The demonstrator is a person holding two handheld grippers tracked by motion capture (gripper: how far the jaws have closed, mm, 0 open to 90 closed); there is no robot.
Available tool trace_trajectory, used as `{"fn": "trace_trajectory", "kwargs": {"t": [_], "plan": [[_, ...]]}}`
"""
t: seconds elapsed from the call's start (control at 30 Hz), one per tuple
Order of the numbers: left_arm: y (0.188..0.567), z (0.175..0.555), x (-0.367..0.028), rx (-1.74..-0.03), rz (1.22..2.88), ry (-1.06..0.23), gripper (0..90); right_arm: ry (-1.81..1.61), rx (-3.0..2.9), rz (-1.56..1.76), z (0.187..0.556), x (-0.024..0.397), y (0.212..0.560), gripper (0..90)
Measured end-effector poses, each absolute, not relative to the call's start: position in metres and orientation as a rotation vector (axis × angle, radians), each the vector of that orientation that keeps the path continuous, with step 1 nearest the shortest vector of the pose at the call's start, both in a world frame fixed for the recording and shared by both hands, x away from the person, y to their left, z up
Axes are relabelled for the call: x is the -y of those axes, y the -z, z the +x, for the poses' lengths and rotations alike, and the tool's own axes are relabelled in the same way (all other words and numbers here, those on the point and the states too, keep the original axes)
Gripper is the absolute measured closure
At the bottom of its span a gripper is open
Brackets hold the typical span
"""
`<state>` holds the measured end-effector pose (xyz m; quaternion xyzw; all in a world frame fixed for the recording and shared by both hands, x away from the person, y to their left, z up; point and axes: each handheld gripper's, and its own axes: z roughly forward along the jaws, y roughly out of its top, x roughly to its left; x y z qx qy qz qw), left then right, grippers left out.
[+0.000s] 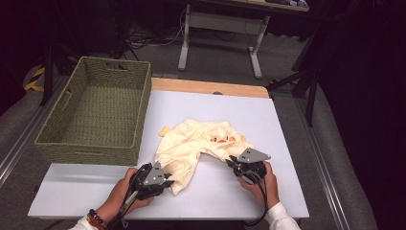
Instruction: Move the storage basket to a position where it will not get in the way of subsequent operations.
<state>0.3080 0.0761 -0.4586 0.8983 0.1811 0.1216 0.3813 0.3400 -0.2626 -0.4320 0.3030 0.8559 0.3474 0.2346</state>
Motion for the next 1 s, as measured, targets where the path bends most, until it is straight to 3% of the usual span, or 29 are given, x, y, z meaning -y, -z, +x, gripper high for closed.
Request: {"fn": "trace_trajectory", "kwargs": {"t": [0.2,0.53,0.63,0.73,0.8,1.0], "plan": [[0.450,0.293,-0.076,-0.412,2.257,-0.302,75.4,-1.025,-2.425,0.759,0.316,0.240,0.423,79.4],[0.445,0.282,-0.066,-0.363,2.227,-0.270,74.3,-1.158,-2.476,0.769,0.308,0.218,0.428,79.5],[0.443,0.281,-0.066,-0.366,2.210,-0.284,71.1,-1.225,-2.445,0.773,0.307,0.217,0.424,75.8],[0.433,0.281,-0.074,-0.396,2.133,-0.293,70.3,-1.279,-2.371,0.768,0.304,0.221,0.415,65.1],[0.428,0.281,-0.079,-0.414,2.112,-0.318,69.3,-1.301,-2.316,0.760,0.303,0.227,0.409,64.9],[0.428,0.288,-0.094,-0.481,2.103,-0.368,57.2,-1.174,-2.224,0.917,0.313,0.255,0.416,54.1]]}}
